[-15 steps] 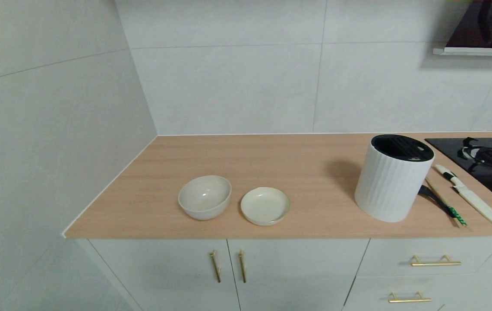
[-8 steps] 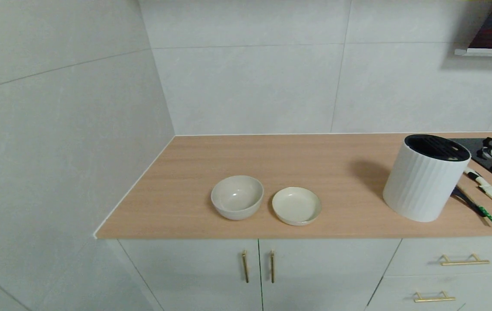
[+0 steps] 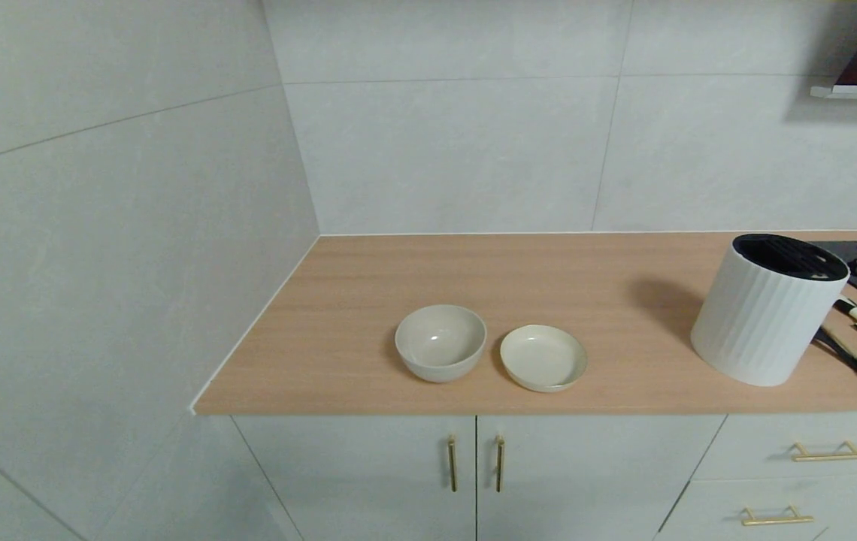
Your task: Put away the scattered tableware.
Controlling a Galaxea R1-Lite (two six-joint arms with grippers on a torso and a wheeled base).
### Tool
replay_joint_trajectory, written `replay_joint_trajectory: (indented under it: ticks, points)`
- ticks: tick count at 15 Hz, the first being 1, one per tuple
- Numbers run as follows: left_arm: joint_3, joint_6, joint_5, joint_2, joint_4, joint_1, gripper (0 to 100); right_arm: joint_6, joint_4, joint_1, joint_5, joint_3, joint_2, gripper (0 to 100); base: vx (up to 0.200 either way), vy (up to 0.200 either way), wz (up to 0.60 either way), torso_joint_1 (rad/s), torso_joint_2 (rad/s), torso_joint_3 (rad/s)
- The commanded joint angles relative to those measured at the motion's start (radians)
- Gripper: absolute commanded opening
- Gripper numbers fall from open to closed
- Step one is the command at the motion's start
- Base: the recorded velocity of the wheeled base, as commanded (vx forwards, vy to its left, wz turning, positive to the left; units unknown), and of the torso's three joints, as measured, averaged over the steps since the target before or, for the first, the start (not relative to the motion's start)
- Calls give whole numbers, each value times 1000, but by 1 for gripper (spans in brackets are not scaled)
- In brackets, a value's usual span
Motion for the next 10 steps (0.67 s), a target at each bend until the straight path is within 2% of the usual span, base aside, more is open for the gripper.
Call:
replay_joint_trajectory:
  ticks: [1,8,10]
  points:
    - [0,0,0,0,0,1,100,-1,0,1,1,0,1,100,0,0,0,0,0,0]
    - [0,0,0,0,0,1,100,-1,0,1,0,0,1,100,0,0,0,0,0,0]
    - [0,0,0,0,0,1,100,-1,0,1,0,0,1,100,0,0,0,-151,320,171]
